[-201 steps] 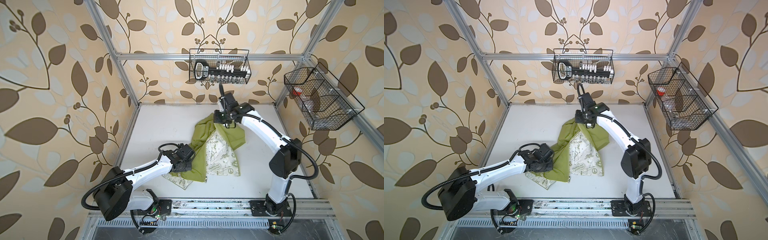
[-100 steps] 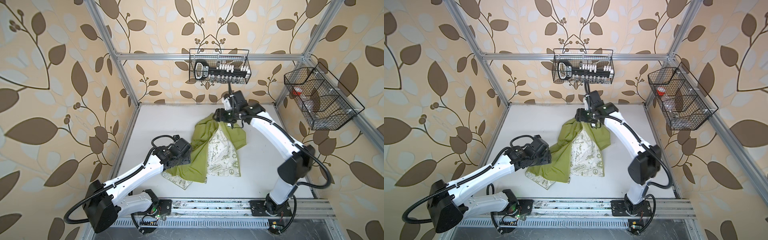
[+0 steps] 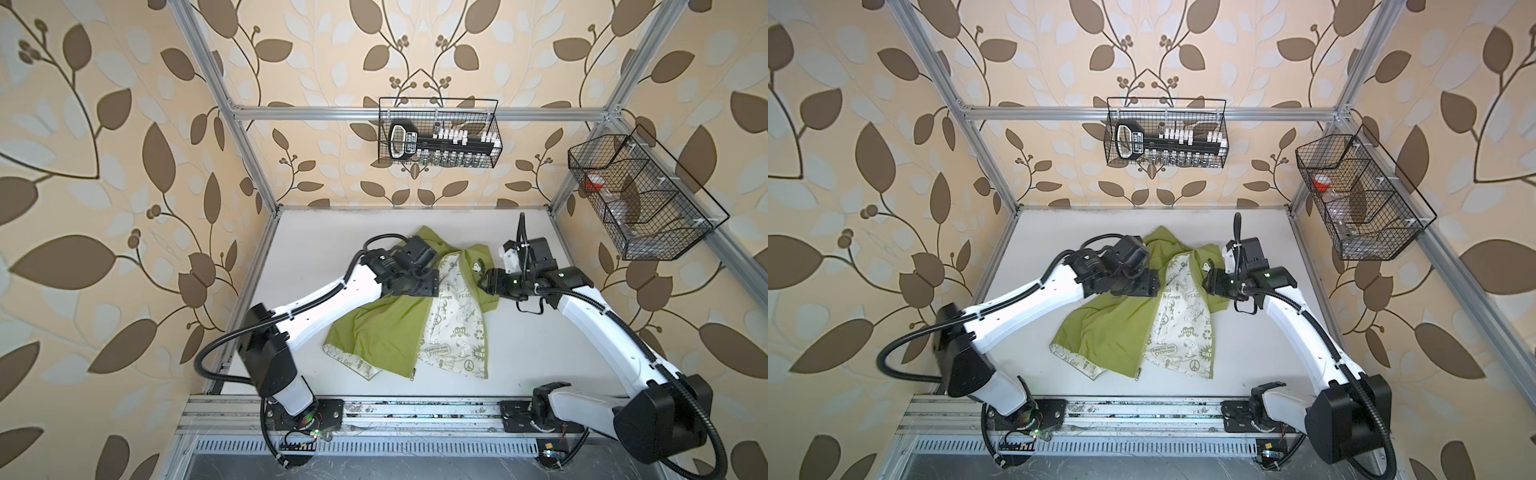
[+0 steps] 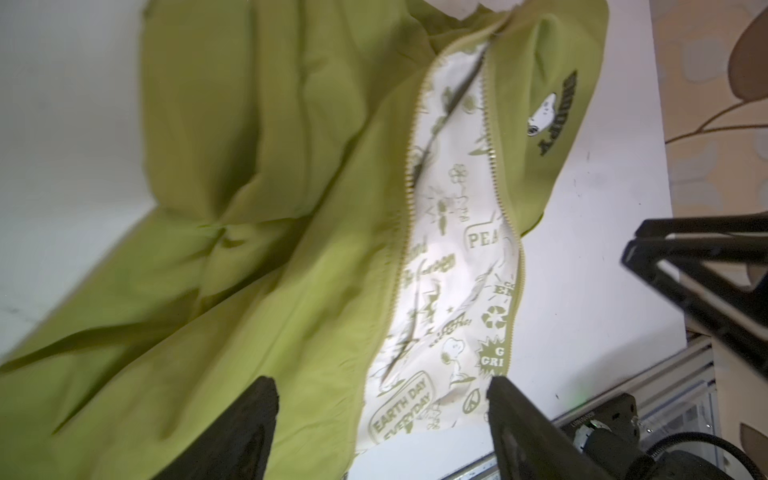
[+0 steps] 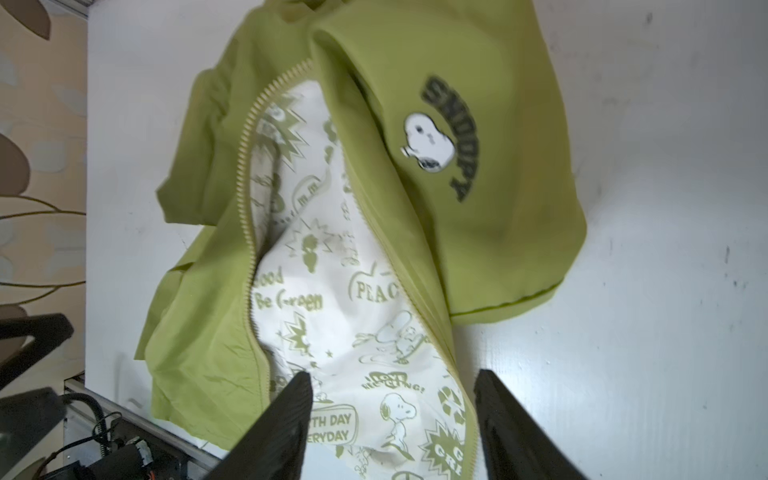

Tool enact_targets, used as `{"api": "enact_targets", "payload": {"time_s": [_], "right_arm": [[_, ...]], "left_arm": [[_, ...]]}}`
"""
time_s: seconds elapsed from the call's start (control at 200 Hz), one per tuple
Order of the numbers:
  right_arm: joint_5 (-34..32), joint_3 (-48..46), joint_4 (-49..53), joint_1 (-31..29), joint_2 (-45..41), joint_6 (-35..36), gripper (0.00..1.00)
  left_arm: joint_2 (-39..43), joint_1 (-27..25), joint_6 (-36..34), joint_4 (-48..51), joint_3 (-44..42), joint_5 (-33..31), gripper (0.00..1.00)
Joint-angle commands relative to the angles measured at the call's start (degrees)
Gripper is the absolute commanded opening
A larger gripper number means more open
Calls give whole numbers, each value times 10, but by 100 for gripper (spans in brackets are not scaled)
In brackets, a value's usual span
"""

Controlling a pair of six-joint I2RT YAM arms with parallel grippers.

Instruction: Zip up the jacket

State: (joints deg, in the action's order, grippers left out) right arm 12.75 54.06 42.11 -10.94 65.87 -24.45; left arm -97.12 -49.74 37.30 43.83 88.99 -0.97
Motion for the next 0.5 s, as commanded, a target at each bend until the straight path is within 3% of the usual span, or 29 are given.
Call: {"api": "enact_targets", "payload": {"time_s": [0.0,0.225,0.495], "right_arm": [[19,-66,-16,6,-65,-10,61],[57,-229,-61,5,-146,-48,65],[42,-292,-139,-48,-130,-99,69]], "left_arm": [[-69,-11,-13,-1,82,46,82],[-231,-12,-33,34,246,49,82],[-354,-6,-51,95,416,27,83]]}}
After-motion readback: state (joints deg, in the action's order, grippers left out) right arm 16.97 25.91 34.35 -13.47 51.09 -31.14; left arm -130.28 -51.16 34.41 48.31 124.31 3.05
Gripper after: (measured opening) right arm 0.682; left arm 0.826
